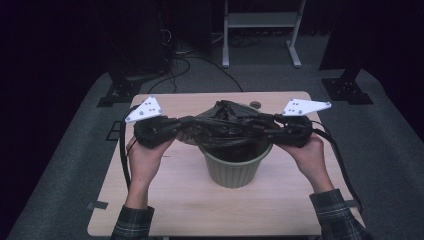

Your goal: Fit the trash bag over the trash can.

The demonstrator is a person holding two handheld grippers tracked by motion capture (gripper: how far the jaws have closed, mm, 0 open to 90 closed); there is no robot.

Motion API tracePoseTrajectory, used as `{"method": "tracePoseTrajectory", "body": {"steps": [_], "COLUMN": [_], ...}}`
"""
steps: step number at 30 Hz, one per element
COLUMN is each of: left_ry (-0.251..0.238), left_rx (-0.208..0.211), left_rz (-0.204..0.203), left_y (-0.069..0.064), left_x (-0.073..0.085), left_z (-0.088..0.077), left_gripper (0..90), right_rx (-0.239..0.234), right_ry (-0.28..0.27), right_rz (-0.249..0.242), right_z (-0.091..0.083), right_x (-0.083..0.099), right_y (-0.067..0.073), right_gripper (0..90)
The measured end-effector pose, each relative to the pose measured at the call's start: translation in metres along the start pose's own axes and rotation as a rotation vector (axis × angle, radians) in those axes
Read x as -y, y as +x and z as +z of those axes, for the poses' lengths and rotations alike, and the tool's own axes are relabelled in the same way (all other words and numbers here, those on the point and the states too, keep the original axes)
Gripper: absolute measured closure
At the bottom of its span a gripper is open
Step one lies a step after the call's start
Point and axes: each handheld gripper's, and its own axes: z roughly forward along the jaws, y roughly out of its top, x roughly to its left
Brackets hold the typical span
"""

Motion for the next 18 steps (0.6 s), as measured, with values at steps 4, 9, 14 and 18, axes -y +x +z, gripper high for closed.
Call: {"method": "tracePoseTrajectory", "body": {"steps": [4, 9, 14, 18], "left_ry": [-0.003, 0.006, 0.01, 0.012], "left_rx": [-0.002, 0.012, 0.012, 0.016], "left_rz": [-0.015, -0.009, -0.003, -0.005], "left_y": [0.005, 0.007, 0.013, 0.024], "left_x": [0.005, 0.01, 0.013, 0.016], "left_z": [-0.003, 0.0, 0.007, 0.018], "left_gripper": [89.7, 89.7, 89.6, 89.7], "right_rx": [0.005, -0.017, -0.031, -0.026], "right_ry": [-0.021, -0.019, -0.045, -0.066], "right_rz": [0.015, 0.046, 0.081, 0.1], "right_z": [-0.006, -0.005, -0.005, -0.004], "right_x": [0.001, 0.004, 0.006, 0.005], "right_y": [-0.005, -0.012, -0.02, -0.027], "right_gripper": [78.1, 89.9, 89.9, 89.8]}}
